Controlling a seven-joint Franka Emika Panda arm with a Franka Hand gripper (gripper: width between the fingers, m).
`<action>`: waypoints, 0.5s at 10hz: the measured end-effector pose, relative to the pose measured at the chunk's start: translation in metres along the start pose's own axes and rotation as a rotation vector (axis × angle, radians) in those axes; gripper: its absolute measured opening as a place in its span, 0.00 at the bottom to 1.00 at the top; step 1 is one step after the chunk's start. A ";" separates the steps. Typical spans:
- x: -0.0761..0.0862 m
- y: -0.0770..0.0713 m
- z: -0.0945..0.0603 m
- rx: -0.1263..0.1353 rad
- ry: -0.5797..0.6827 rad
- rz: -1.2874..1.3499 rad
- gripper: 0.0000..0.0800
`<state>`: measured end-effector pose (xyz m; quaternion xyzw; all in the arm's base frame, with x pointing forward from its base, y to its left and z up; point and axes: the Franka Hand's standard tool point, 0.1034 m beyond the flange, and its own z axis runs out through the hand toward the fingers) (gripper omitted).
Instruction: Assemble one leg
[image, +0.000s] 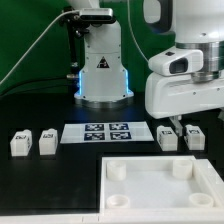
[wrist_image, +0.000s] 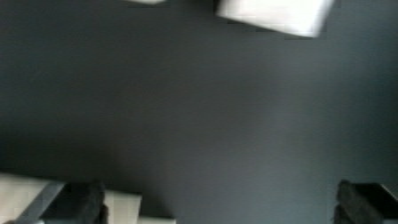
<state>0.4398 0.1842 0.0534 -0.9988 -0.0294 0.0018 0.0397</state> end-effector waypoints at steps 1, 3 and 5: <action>0.000 0.001 0.000 -0.002 -0.014 -0.050 0.81; 0.001 0.002 0.000 -0.004 -0.025 -0.046 0.81; -0.015 0.003 0.001 -0.025 -0.217 -0.002 0.81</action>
Offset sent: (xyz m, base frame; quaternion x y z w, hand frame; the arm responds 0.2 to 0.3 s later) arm 0.0000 0.0000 0.0000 0.0000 0.0000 0.0000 1.0000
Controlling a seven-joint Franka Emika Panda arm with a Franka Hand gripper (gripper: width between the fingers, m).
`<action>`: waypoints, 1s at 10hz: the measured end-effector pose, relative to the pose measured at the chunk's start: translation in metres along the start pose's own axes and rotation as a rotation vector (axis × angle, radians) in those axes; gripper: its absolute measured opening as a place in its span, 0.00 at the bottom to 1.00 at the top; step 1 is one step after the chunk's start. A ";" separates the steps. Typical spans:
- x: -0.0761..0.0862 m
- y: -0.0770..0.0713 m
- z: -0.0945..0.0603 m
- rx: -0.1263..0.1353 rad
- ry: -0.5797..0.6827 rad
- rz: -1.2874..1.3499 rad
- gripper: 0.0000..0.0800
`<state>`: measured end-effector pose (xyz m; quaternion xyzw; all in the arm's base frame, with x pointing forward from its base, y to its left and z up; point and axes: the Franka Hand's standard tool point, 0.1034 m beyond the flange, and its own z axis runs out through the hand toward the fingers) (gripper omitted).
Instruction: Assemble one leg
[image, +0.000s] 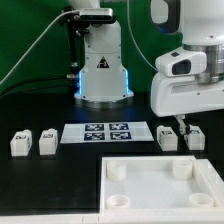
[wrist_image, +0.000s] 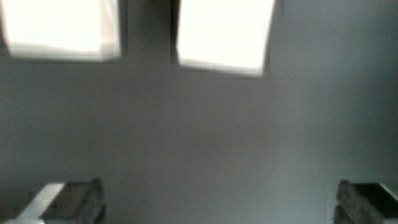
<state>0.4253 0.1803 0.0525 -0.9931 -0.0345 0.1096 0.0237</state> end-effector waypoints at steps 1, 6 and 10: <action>-0.003 -0.005 0.000 0.010 -0.134 0.050 0.81; -0.017 -0.007 0.010 -0.019 -0.583 0.012 0.81; -0.021 -0.009 0.031 -0.029 -0.641 0.032 0.81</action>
Offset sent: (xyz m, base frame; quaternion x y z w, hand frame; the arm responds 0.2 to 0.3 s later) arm -0.0100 0.0059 -0.0081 -0.0234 -0.1534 -0.0032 0.9879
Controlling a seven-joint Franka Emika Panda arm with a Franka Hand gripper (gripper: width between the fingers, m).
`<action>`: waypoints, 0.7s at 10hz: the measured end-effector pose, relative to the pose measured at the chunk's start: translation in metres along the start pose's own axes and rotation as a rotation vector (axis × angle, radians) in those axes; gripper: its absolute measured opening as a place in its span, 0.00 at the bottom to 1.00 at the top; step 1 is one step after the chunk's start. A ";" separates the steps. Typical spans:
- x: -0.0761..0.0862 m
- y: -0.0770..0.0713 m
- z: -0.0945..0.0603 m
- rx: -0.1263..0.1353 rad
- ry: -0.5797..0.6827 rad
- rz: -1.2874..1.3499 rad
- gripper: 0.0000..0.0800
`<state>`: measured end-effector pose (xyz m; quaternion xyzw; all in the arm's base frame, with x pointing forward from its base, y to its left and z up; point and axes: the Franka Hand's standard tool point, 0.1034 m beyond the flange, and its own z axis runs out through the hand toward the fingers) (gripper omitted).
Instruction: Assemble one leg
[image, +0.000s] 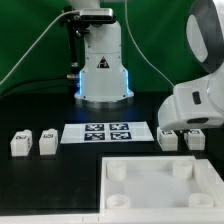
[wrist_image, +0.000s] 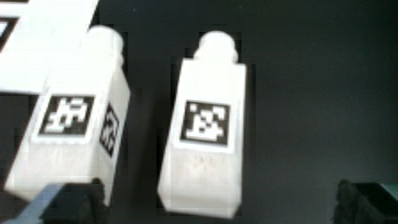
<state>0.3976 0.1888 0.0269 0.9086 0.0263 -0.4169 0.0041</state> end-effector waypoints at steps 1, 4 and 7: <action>0.001 -0.002 0.007 -0.004 -0.004 0.006 0.81; 0.005 -0.004 0.019 -0.007 -0.011 0.007 0.81; 0.006 -0.003 0.020 -0.008 -0.013 0.006 0.65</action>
Offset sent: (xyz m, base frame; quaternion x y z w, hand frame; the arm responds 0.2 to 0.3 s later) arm -0.0078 0.0055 -0.0190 0.0079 0.0047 0.0250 0.9996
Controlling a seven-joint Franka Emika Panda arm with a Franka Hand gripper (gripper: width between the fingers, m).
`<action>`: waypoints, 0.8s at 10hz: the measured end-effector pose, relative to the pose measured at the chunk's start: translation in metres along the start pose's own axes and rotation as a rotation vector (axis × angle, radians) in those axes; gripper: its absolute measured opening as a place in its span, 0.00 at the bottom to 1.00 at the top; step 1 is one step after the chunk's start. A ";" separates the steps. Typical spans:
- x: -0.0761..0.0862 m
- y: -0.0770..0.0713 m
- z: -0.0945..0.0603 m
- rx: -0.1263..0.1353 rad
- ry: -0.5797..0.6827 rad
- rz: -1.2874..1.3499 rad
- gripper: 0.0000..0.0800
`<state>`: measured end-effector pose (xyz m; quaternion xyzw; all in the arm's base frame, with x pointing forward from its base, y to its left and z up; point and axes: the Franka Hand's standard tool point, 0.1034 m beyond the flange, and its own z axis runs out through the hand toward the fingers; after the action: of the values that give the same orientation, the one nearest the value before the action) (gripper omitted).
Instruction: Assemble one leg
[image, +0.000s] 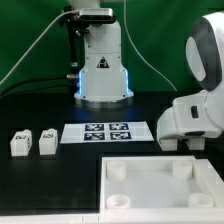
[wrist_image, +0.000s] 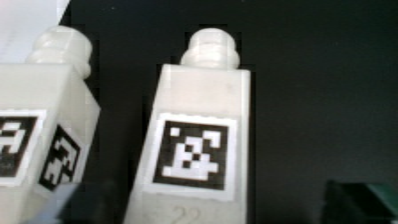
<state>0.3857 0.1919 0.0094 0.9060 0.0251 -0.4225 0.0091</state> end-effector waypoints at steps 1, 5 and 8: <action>0.000 0.000 0.000 0.000 0.000 0.000 0.47; 0.000 0.000 0.000 0.000 0.000 0.000 0.36; 0.000 0.000 0.000 0.001 0.000 0.000 0.36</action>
Offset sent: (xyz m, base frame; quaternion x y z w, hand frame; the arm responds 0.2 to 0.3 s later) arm 0.0000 0.0000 0.0000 0.0000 0.0000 0.0000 1.0000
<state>0.3858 0.1917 0.0094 0.9060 0.0249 -0.4225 0.0089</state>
